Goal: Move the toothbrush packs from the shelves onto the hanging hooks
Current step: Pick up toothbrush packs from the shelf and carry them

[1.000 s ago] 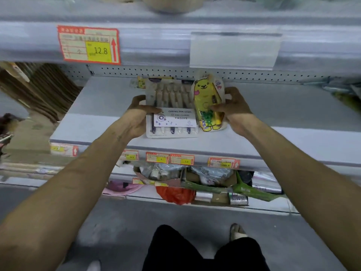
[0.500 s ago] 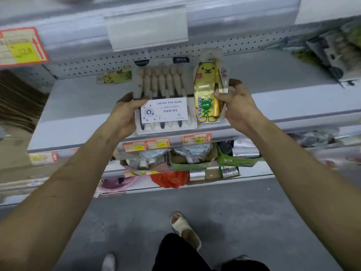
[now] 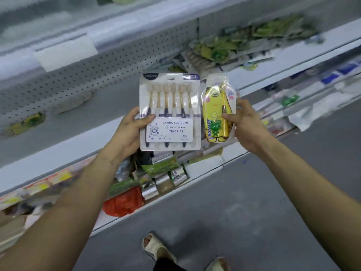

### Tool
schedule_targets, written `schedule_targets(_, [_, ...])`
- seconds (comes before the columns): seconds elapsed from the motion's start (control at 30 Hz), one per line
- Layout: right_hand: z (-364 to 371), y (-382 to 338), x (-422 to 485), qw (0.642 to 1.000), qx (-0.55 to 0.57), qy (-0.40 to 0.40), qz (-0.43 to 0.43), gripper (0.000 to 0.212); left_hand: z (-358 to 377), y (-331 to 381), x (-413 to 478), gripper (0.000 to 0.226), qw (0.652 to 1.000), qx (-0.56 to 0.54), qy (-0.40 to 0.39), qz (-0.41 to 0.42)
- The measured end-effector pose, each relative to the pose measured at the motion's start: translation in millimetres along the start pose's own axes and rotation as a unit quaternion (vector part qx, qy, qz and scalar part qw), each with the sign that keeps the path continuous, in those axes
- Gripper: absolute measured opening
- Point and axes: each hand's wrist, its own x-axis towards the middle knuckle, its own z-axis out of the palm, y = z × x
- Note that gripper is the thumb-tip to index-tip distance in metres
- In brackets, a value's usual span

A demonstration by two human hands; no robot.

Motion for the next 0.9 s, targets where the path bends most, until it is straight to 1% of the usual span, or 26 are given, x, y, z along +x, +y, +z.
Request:
schedule_targets(0.07, [-60.3, -14.6, -6.5, 0.999, 0.006, 0.034, 0.0, 0.037, 60.8, -4.5, 6.2, 0.046, 0.999, 0.013, -0.031, 0.001])
schedule_targets(0.17, [-143.7, -38.4, -17.0, 0.997, 0.025, 0.079, -0.001, 0.04, 152.1, -7.0, 15.0, 0.044, 0.997, 0.021, -0.077, -0.004])
schedule_targets(0.37, [-279.0, -77.3, -22.4, 0.98, 0.095, 0.176, -0.009, 0.045, 317.6, -0.5, 53.7, 0.05, 0.983, 0.056, -0.177, -0.015])
schedule_targets(0.5, [-364.8, -94.6, -5.7, 0.963, 0.123, 0.237, -0.026, 0.04, 427.1, -1.5, 99.5, 0.047, 0.97, 0.08, -0.23, -0.011])
schedule_targets(0.6, [-438.3, -110.3, 12.7, 0.947, 0.138, 0.286, -0.04, 0.044, 514.2, -9.5, 150.1, 0.052, 0.956, 0.084, -0.282, -0.014])
schedule_targets(0.7, [-512.1, -131.3, 23.2, 0.927, 0.136, 0.346, -0.044, 0.046, 610.6, -18.3, 194.6, 0.055, 0.943, 0.094, -0.318, -0.028])
schedule_targets(0.77, [-563.3, -149.1, 26.0, 0.913, 0.131, 0.381, -0.059, 0.048, 681.5, -25.4, 216.2, 0.048, 0.935, 0.092, -0.339, -0.044])
schedule_targets(0.83, [-615.9, -164.7, 25.7, 0.895, 0.12, 0.424, -0.071, 0.046, 754.7, -32.4, 227.7, 0.032, 0.925, 0.098, -0.364, -0.051])
schedule_targets(0.9, [-666.8, -175.5, 25.2, 0.877, 0.114, 0.459, -0.08, 0.043, 824.4, -39.6, 233.7, 0.027, 0.911, 0.107, -0.395, -0.055])
